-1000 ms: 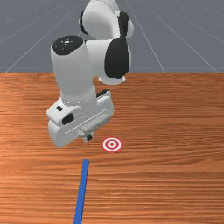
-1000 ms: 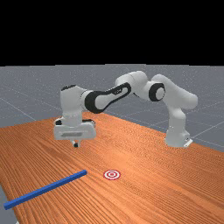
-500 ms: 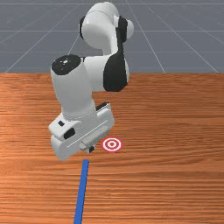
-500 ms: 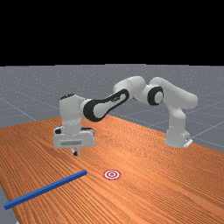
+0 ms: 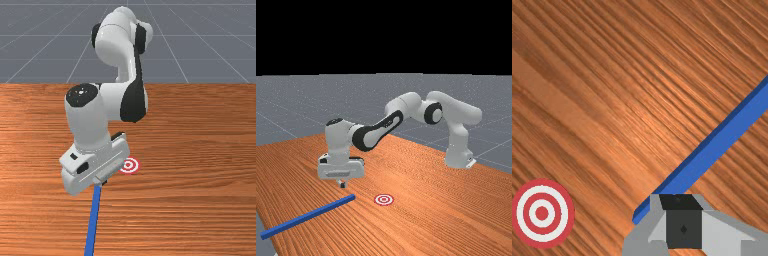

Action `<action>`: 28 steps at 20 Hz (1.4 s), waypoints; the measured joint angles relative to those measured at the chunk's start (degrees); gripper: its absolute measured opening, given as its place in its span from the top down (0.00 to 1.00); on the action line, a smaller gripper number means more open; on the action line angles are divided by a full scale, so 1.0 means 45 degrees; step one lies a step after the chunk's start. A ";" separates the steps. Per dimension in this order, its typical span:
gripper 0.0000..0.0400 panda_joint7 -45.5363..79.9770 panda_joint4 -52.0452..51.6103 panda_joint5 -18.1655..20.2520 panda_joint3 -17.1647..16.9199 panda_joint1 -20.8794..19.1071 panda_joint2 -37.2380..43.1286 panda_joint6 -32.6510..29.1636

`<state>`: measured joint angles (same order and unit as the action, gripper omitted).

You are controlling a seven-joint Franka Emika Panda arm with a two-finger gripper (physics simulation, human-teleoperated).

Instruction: Pull the pivot to the target area

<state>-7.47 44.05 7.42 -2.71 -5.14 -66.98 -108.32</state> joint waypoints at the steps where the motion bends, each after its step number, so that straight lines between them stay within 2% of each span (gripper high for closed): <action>1: 1.00 -0.0052 -0.0045 -0.0006 0.0008 -0.0003 -0.0107 -0.0056; 2: 1.00 0.0648 -0.0426 -0.0358 -0.0408 0.0240 -0.0360 0.0006; 3: 1.00 0.0377 -0.0894 0.0006 -0.0045 0.0006 -0.0628 0.0298; 4: 1.00 0.0668 -0.1829 -0.0326 -0.0334 0.0151 -0.1121 0.0650; 5: 0.61 0.0722 -0.1285 -0.0407 -0.0430 0.0229 -0.0851 0.0389; 6: 0.37 0.0711 -0.1603 -0.0385 -0.0401 0.0198 -0.1012 0.0537; 7: 0.22 0.0377 -0.0888 0.0006 -0.0045 0.0007 -0.0640 0.0299; 9: 0.08 0.0522 -0.1127 -0.0165 -0.0199 0.0099 -0.0837 0.0326; 10: 0.05 0.0248 0.0066 0.0046 -0.0040 0.0024 -0.0276 -0.0627; 11: 0.03 0.0378 -0.1208 -0.0024 -0.0063 -0.0012 -0.0888 0.0369; 21: 0.00 0.1106 -0.2121 0.0150 -0.0046 -0.0074 -0.2100 -0.0038; 22: 0.00 0.1032 -0.2113 -0.0474 -0.0544 0.0228 -0.2190 -0.0170; 23: 0.00 0.0595 -0.2840 0.0005 -0.0013 -0.0092 -0.2590 0.0272; 28: 0.00 0.0595 -0.2832 0.0005 -0.0012 -0.0091 -0.2605 0.0273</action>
<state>-4.79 31.31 7.44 -2.77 -5.55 -78.70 -107.09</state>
